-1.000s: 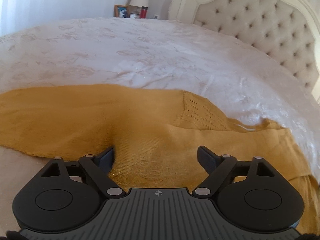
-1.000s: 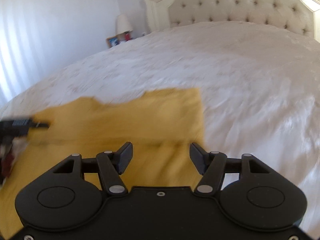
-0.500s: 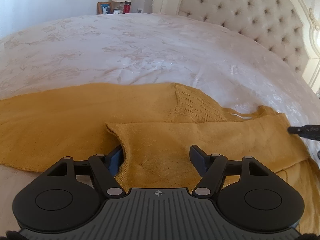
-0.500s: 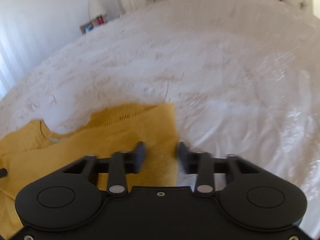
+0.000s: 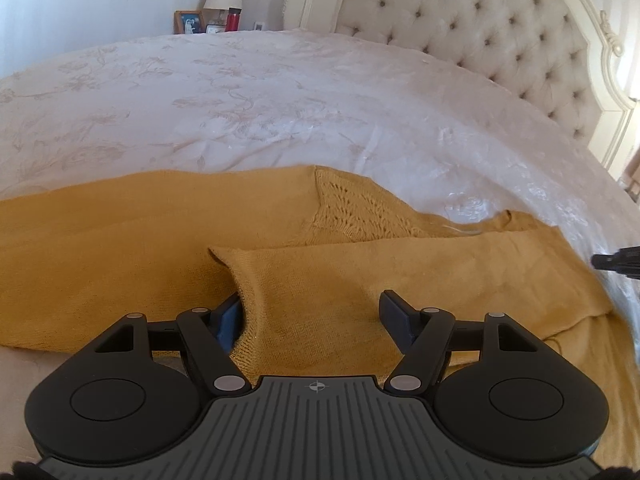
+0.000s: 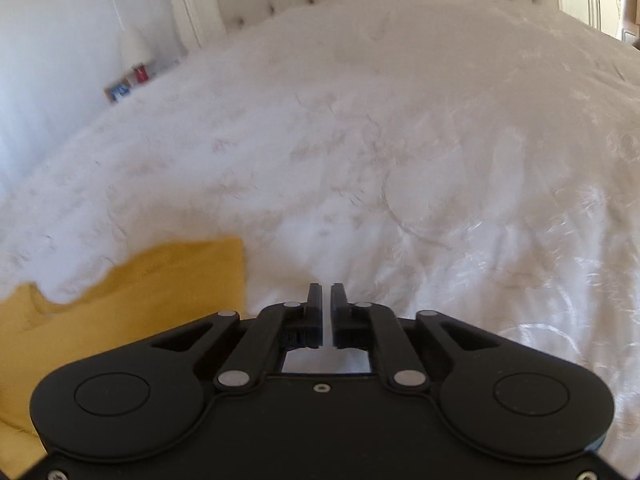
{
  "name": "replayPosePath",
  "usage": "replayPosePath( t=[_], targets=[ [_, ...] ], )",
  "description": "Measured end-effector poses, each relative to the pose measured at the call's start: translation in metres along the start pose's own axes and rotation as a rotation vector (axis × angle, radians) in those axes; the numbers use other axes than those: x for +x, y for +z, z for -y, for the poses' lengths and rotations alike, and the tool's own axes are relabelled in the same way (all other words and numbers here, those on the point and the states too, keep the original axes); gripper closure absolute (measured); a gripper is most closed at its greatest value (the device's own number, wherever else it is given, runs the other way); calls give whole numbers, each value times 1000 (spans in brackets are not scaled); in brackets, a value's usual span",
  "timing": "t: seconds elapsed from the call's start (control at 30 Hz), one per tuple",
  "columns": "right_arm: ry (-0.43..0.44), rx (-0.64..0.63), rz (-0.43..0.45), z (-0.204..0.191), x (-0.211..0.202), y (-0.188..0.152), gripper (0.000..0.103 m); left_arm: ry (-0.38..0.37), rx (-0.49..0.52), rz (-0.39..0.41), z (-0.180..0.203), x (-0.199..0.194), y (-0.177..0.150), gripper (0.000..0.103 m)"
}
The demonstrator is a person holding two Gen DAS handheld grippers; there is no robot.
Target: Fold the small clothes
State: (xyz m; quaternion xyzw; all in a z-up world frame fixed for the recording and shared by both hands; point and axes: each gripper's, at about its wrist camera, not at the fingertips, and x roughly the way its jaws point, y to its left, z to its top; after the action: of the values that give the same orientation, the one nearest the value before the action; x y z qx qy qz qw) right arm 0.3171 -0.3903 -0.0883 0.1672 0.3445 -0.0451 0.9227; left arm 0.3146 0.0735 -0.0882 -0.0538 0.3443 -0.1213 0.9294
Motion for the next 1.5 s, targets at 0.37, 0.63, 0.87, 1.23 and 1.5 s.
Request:
replayPosePath(
  t=[0.37, 0.63, 0.87, 1.23, 1.5],
  targets=[
    [131, -99, -122, -42, -9, -31, 59, 15, 1, -7, 3, 0, 2, 34],
    [14, -148, -100, -41, -14, -39, 95, 11, -6, -6, 2, -3, 1, 34],
    [-45, -192, -53, -51, -25, -37, 95, 72, -24, 27, -8, -15, 0, 34],
    [59, -93, -4, -48, 11, 10, 34, 82, 57, -16, 0, 2, -7, 24],
    [64, -122, -91, -62, 53, 10, 91, 41, 44, -5, 0, 0, -7, 11]
  ],
)
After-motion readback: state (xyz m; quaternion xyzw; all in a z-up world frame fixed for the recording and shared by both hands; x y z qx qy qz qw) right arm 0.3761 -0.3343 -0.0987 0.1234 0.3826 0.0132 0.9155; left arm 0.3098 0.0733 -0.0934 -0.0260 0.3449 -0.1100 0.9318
